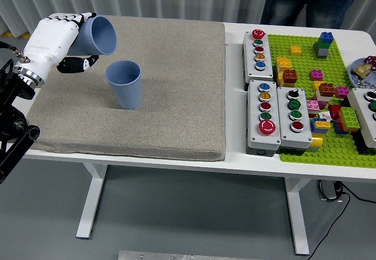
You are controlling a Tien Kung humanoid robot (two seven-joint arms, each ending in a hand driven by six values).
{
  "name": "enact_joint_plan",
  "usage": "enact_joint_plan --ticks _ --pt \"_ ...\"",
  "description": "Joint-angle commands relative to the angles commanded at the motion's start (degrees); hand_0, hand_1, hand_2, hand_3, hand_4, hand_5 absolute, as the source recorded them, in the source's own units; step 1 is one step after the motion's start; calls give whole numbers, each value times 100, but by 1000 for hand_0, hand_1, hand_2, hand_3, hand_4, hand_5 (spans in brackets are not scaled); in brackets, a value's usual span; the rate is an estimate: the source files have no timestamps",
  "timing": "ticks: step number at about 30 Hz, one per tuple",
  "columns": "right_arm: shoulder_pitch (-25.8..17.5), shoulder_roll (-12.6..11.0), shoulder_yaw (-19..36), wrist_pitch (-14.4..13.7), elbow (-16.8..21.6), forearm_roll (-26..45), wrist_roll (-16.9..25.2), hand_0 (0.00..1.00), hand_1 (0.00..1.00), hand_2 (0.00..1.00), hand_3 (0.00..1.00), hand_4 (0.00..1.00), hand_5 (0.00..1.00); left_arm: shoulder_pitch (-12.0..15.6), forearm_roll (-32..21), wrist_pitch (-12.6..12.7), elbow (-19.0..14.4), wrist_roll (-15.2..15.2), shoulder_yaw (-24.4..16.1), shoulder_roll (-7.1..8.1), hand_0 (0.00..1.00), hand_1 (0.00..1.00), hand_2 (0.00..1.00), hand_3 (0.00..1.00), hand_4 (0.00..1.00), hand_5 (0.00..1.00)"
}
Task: Pick cup pour cup place
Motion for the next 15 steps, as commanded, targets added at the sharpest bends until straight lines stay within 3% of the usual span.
enact_joint_plan --ticks 10,15 --pt "12 -3 8 -1 0 7 4 748 701 753 609 105 259 85 -2066 -36 164 -397 -164 -138 597 618 769 728 247 2" --pt "-4 4 27 0 0 -14 -2 748 701 753 609 105 259 142 -3241 -165 399 -715 -361 -288 597 618 769 728 247 2"
